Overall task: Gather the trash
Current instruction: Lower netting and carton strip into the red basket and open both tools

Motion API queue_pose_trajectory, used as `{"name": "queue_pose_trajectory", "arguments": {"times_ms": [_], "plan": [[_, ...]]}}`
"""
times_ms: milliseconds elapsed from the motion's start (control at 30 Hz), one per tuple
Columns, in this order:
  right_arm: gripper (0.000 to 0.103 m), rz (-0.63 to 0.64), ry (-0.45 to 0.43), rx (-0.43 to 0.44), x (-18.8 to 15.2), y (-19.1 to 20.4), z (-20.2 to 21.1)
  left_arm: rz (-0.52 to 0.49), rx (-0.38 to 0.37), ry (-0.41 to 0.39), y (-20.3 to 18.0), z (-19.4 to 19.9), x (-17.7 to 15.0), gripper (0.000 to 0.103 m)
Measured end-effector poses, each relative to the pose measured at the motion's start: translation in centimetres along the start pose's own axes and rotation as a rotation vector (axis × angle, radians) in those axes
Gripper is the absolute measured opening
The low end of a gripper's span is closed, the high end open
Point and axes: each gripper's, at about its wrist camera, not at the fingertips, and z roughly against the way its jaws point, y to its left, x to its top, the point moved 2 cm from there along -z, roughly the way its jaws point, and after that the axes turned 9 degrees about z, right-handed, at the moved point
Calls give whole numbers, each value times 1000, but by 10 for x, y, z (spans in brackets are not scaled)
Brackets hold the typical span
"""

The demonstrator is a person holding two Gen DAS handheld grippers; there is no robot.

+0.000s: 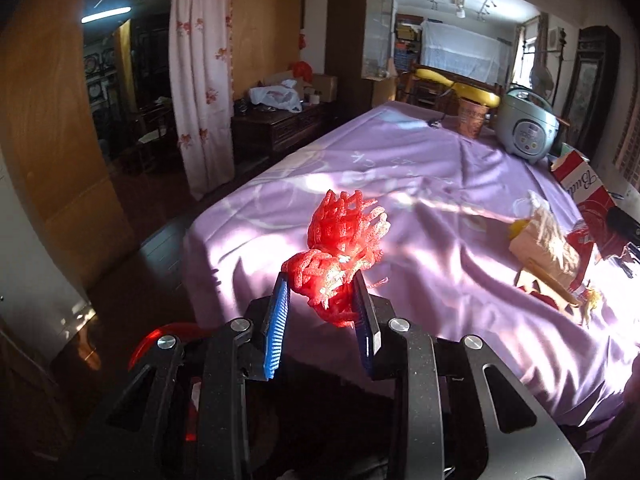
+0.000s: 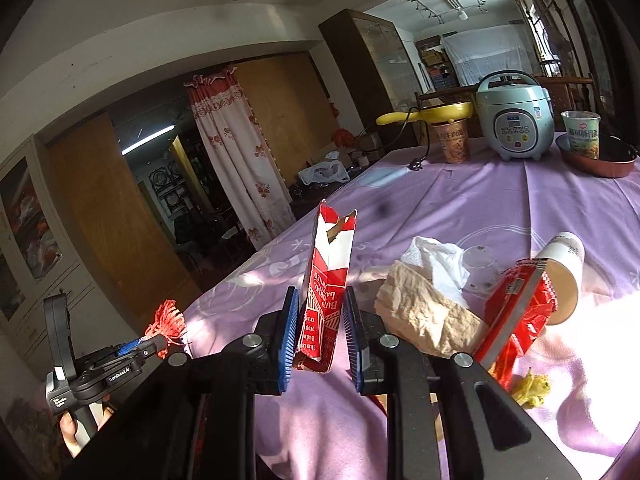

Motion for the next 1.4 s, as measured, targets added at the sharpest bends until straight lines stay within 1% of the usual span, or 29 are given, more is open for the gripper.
{"name": "queue_pose_trajectory", "arguments": {"times_ms": [167, 267, 467, 500, 533, 567, 600, 633, 667, 700, 767, 833, 867, 1000, 1067, 1100, 1133, 1167, 1267, 1400], "plan": [[23, 62, 53, 86, 1, 43, -23, 96, 136, 41, 67, -3, -17, 32], [23, 96, 102, 148, 2, 72, -44, 139, 214, 83, 101, -14, -28, 32], [23, 186, 193, 252, 0, 140, -84, 217, 283, 193, 154, -43, -49, 35], [23, 203, 207, 269, -2, 152, -90, 230, 287, 214, 161, -47, -52, 35], [23, 219, 220, 285, -3, 165, -95, 247, 286, 233, 167, -51, -55, 38], [23, 235, 235, 300, -5, 176, -102, 269, 282, 247, 175, -53, -58, 47], [23, 251, 252, 316, -8, 187, -109, 295, 278, 255, 183, -54, -59, 51], [23, 266, 269, 330, -11, 198, -114, 317, 274, 255, 191, -53, -60, 59], [23, 280, 287, 345, -14, 208, -121, 337, 274, 248, 199, -51, -61, 64], [23, 291, 306, 358, -18, 217, -128, 348, 280, 238, 205, -49, -61, 66], [23, 315, 343, 383, -26, 235, -140, 357, 309, 216, 214, -44, -62, 74], [23, 337, 378, 403, -36, 254, -153, 368, 335, 195, 219, -41, -61, 79], [23, 347, 396, 411, -39, 260, -159, 378, 341, 190, 224, -39, -62, 81], [23, 392, 469, 431, -58, 287, -187, 432, 341, 195, 245, -40, -65, 82], [30, 414, 503, 453, -67, 301, -201, 450, 346, 203, 254, -41, -64, 82], [39, 430, 521, 467, -72, 309, -209, 456, 349, 207, 257, -41, -65, 82], [50, 441, 535, 476, -76, 316, -215, 460, 351, 211, 258, -42, -62, 82], [52, 447, 541, 473, -79, 321, -219, 463, 351, 213, 260, -42, -62, 82], [53, 448, 530, 467, -80, 324, -220, 457, 352, 207, 260, -40, -61, 82], [53, 434, 499, 440, -74, 313, -213, 436, 354, 207, 255, -42, -60, 83]]}}
